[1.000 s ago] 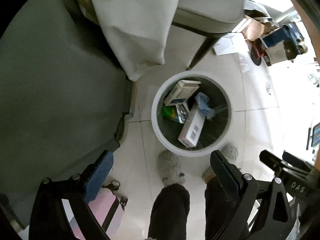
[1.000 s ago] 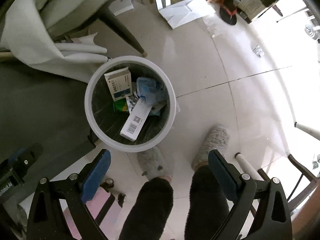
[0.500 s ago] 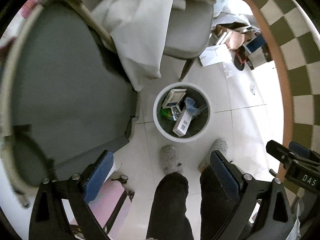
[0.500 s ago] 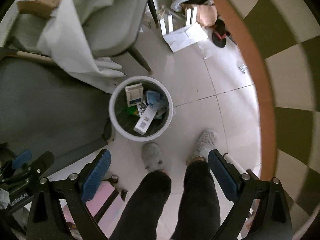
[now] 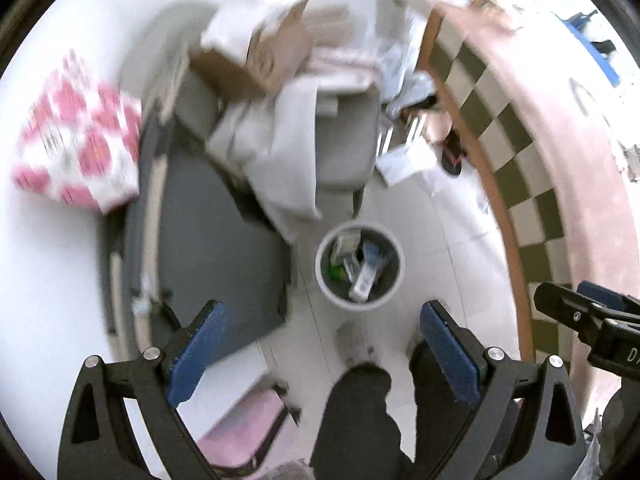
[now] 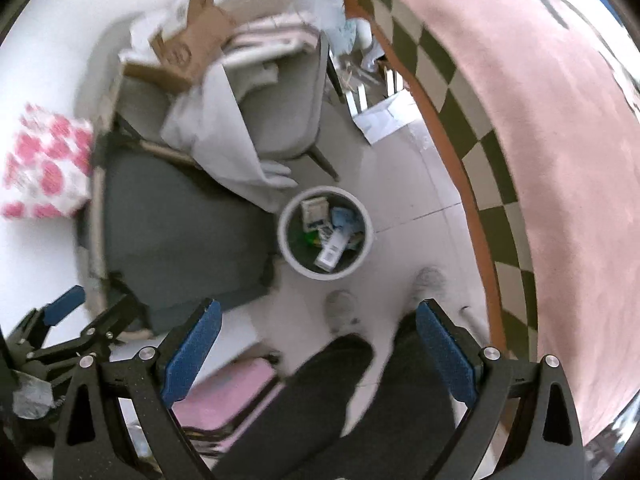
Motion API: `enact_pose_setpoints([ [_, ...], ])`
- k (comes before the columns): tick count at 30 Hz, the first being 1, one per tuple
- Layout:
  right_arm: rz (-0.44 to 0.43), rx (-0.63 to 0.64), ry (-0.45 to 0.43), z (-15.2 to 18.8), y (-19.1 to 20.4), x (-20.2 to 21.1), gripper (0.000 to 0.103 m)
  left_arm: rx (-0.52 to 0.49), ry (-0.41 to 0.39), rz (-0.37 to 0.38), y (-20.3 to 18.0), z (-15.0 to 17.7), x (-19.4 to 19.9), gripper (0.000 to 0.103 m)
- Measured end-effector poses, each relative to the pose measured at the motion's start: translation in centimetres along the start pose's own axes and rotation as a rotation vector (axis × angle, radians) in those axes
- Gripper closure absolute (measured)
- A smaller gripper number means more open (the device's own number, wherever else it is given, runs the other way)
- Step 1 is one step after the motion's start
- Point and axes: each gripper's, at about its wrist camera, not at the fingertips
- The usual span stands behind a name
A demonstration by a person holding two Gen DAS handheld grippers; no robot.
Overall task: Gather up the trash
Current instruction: 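Move both tools back over the table toward the snack pouch and paper box, then grasp the white paper box with the left tool while the right tool grasps the red snack pouch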
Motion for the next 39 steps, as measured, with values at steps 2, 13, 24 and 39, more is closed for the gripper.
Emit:
enact_pose_setpoints([
  [2,-0.050,-0.057,-0.034,-0.6,-1.2,2.7,0.004,-0.041,-0.055,-0.023,-1.3,-2.0,2.2,0.004],
  [13,-0.116,-0.446,-0.252,-5.7,-20.2,15.0,0.004,-0.392,-0.259,0.000,-23.1,-17.9,9.6,0.000],
  [24,0.455,-0.480,-0.115,-12.3,-51.7,18.3,0.004,-0.739,-0.436,-0.204,-55.3,-27.9,9.7,0.000],
  [39,0.437,-0.138,0.260,-20.2,-69.1,11.0,0.002,-0.810,-0.329,-0.191,-69.2,-32.0,5.3,0.000],
])
Point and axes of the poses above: each gripper's, at about its wrist camera, not at the fingertips, and x roughly against the way its jaws point, y to its left, z to its underside, and after that the axes turned 11 degrees about -x, right-handed
